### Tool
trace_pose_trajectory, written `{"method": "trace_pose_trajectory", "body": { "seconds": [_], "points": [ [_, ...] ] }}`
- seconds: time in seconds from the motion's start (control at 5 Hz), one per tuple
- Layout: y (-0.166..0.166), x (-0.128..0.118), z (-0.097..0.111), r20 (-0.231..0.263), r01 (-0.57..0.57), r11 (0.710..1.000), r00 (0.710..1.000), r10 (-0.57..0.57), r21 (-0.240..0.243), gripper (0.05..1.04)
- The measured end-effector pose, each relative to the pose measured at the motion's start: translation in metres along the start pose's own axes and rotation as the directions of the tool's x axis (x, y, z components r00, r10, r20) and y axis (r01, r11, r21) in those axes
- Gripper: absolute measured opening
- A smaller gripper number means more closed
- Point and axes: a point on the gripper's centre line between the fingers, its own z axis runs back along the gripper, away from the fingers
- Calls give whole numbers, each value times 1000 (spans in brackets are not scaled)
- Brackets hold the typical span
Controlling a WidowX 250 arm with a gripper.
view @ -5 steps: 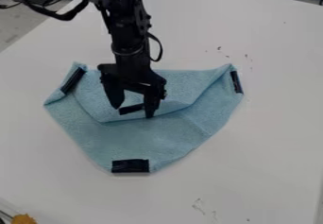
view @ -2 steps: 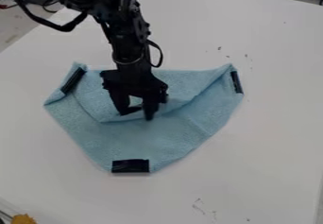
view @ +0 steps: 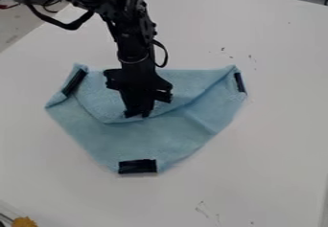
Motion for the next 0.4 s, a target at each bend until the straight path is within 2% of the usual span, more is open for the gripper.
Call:
{"method": "trace_pose_trajectory", "body": {
  "seconds": [0.2, 0.4],
  "points": [
    [0, 2, 0, -8, 4, 1000, 1000, -4, 0, 82],
    [2, 0, 3, -19, 0, 1000, 1000, 0, 24, 56]
  ]
}}
